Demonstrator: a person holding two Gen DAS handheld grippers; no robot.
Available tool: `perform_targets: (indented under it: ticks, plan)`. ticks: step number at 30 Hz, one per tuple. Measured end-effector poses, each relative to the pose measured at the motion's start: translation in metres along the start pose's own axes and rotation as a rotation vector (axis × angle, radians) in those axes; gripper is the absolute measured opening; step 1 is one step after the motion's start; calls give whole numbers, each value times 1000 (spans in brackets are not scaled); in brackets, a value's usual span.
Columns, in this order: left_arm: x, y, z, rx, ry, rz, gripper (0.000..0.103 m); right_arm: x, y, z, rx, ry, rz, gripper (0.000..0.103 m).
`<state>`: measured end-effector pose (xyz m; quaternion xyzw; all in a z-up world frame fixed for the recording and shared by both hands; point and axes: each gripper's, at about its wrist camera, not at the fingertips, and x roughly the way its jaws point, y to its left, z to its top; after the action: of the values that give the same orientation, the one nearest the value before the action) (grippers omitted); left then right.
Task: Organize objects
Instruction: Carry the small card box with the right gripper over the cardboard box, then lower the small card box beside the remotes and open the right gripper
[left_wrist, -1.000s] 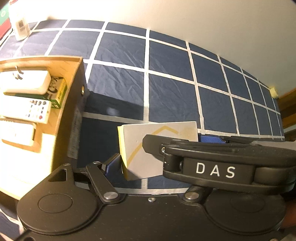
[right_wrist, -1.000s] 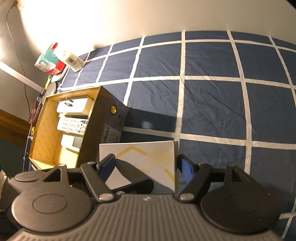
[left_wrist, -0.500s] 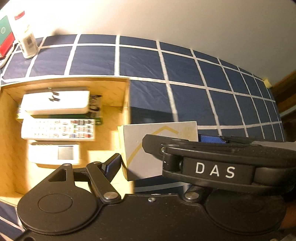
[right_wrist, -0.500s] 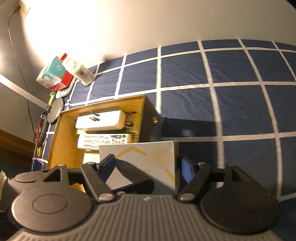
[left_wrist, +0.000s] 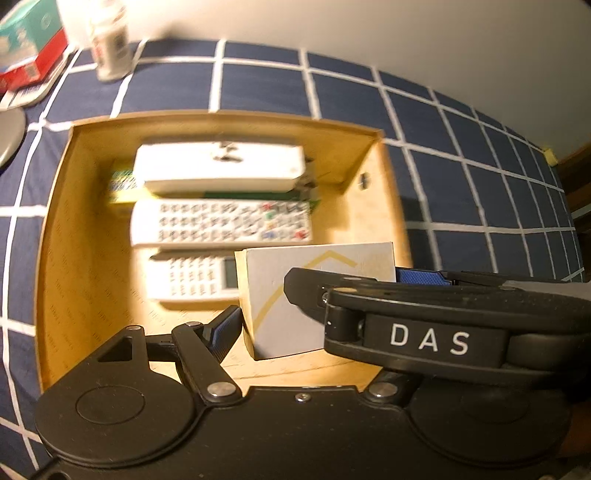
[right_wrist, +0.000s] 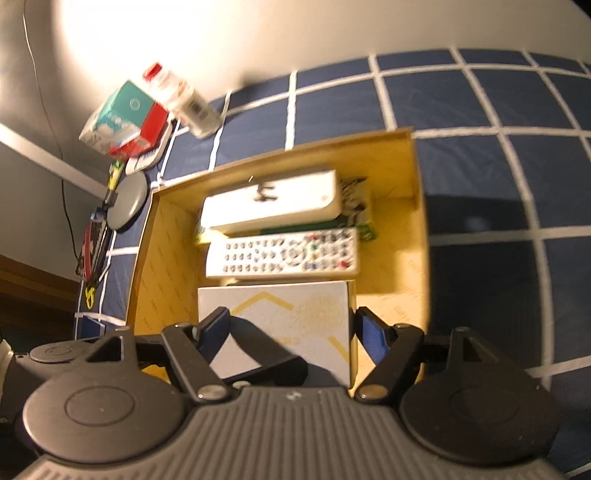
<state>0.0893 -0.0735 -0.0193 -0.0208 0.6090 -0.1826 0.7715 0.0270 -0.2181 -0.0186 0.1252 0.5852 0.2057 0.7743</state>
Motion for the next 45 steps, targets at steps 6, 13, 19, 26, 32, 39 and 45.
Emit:
perform_targets:
  ticks: [6, 13, 19, 26, 32, 39, 45]
  plan:
    - [12, 36, -12, -24, 51, -17, 71, 32, 21, -14, 9, 57, -18, 73]
    - [36, 60, -21, -48, 110, -44, 71, 65, 26, -24, 30, 116, -47, 73]
    - [52, 67, -22, -48, 145, -54, 71, 82, 20, -29, 52, 145, -60, 74]
    - [65, 77, -17, -45, 177, -51, 71, 99, 16, -30, 72, 170, -58, 73]
    - [77, 83, -15, -45, 207, -63, 71, 110, 12, -29, 94, 190, -70, 74]
    - [87, 87, -10, -47, 226, -76, 71, 120, 7, -23, 101, 212, -88, 74]
    - [90, 88, -7, -47, 237, -71, 71, 123, 6, -20, 101, 233, -92, 74]
